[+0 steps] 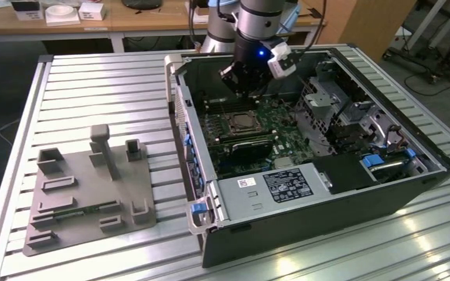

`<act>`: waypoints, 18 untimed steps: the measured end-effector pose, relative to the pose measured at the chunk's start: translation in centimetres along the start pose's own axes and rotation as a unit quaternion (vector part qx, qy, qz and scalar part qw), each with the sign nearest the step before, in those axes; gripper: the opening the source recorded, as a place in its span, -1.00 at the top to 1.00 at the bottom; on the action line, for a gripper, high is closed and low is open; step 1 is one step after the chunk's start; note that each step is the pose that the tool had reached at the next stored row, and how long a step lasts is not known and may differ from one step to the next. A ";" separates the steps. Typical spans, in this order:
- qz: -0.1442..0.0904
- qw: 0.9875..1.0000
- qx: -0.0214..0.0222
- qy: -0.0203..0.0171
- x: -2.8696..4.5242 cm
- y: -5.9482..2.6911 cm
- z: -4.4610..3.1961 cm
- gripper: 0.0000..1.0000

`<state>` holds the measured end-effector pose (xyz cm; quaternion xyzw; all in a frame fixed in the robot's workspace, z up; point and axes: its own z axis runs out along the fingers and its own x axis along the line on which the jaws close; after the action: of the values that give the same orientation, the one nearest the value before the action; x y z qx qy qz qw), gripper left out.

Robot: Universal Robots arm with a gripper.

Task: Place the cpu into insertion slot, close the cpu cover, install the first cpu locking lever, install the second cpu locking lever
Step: 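Install the first cpu locking lever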

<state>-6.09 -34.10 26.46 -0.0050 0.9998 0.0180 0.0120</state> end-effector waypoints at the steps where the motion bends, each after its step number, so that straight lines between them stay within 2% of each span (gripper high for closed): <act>1: 0.000 1.000 0.000 0.001 0.06 0.00 0.03 0.80; 7: -0.010 1.000 -0.001 0.003 0.45 0.00 0.23 0.80; 18: -0.011 1.000 -0.002 0.003 0.58 0.00 0.25 0.80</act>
<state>-6.66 -34.09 26.19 -0.0161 0.9996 0.0194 0.0088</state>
